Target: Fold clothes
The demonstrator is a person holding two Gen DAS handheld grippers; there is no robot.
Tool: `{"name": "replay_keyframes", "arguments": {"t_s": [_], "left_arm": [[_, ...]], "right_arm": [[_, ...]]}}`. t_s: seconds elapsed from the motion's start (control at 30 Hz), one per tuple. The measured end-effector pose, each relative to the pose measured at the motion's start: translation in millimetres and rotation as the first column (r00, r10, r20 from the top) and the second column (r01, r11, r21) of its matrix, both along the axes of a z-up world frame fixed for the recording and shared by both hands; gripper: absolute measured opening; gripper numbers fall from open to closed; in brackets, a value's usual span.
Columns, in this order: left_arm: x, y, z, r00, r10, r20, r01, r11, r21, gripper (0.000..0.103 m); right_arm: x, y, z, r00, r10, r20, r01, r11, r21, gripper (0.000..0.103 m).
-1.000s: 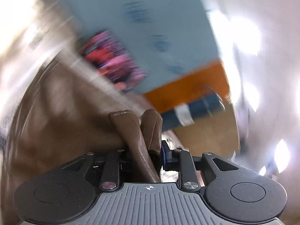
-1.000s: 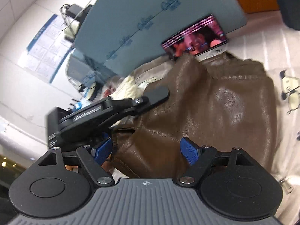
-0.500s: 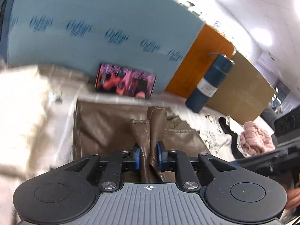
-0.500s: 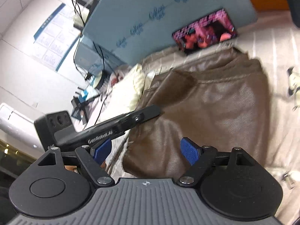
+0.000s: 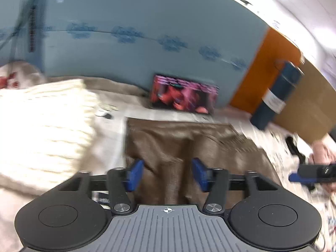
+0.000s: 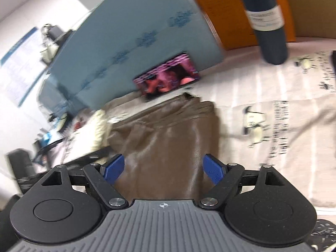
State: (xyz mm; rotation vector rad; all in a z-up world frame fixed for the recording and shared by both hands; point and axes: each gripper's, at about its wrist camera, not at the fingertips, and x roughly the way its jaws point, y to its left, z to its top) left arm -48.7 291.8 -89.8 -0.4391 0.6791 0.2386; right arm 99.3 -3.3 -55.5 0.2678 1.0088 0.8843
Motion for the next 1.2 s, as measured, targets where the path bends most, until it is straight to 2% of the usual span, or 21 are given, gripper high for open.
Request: {"name": "replay_keyframes", "arguments": {"t_s": [0.1,0.17,0.27,0.37,0.43,0.47,0.53,0.67,0.83,1.03,1.1,1.17,1.2], "left_arm": [[-11.0,9.9,-0.8,0.999,0.046,-0.013,-0.047,0.996,-0.082,0.082],[-13.0,13.8,-7.2,0.996,0.069,-0.057,-0.075,0.991,-0.113,0.090],[-15.5,20.0,-19.8,0.990,0.090,-0.109,-0.111,0.973,-0.202,0.090],[-21.2,30.8,-34.7,0.982,0.149,-0.113,-0.180,0.919,-0.352,0.090],[-24.4,39.2,-46.3,0.974,0.189,-0.121,-0.224,0.849,-0.479,0.090],[-24.5,41.5,-50.5,0.974,0.195,-0.120,-0.228,0.823,-0.521,0.090],[-22.3,42.7,-55.5,0.978,0.180,-0.106,-0.208,0.801,-0.561,0.096],[-16.5,37.4,-56.2,0.986,0.137,-0.093,-0.166,0.808,-0.566,0.101],[-8.5,25.6,-60.1,0.996,0.057,-0.069,-0.087,0.796,-0.599,0.101],[4.2,-3.3,-58.1,0.998,-0.046,-0.051,0.011,0.844,-0.537,0.102],[6.8,-16.8,-56.4,0.997,-0.059,-0.054,0.025,0.872,-0.489,0.102],[8.0,-27.4,-53.1,0.996,-0.065,-0.063,0.032,0.904,-0.427,0.099],[7.2,-30.9,-51.1,0.996,-0.059,-0.070,0.027,0.920,-0.392,0.093]], "right_arm": [[4.8,-2.1,-10.6,0.999,-0.039,-0.014,0.039,0.999,-0.030,0.083],[8.4,-4.5,-19.9,0.998,-0.056,-0.040,0.054,0.998,-0.038,0.083],[11.8,-5.7,-31.3,0.994,-0.070,-0.079,0.066,0.996,-0.052,0.083],[15.5,-5.5,-40.4,0.990,-0.073,-0.122,0.069,0.997,-0.043,0.083],[17.8,-3.0,-43.8,0.987,-0.066,-0.143,0.062,0.997,-0.035,0.083],[18.8,-1.0,-44.9,0.987,-0.060,-0.151,0.056,0.998,-0.032,0.083],[20.8,3.0,-47.3,0.985,-0.048,-0.165,0.044,0.999,-0.026,0.083],[25.8,15.1,-53.0,0.986,-0.025,-0.167,0.016,0.999,-0.051,0.083],[32.0,28.8,-59.1,0.983,0.003,-0.184,-0.008,1.000,-0.026,0.084],[37.4,37.2,-62.2,0.986,-0.011,-0.166,0.007,1.000,-0.022,0.085],[38.0,37.9,-61.7,0.987,-0.019,-0.159,0.014,0.999,-0.030,0.079],[36.5,36.7,-60.4,0.990,-0.027,-0.136,0.019,0.998,-0.055,0.056],[34.9,35.2,-59.4,0.992,-0.031,-0.119,0.022,0.997,-0.073,0.051]]}}
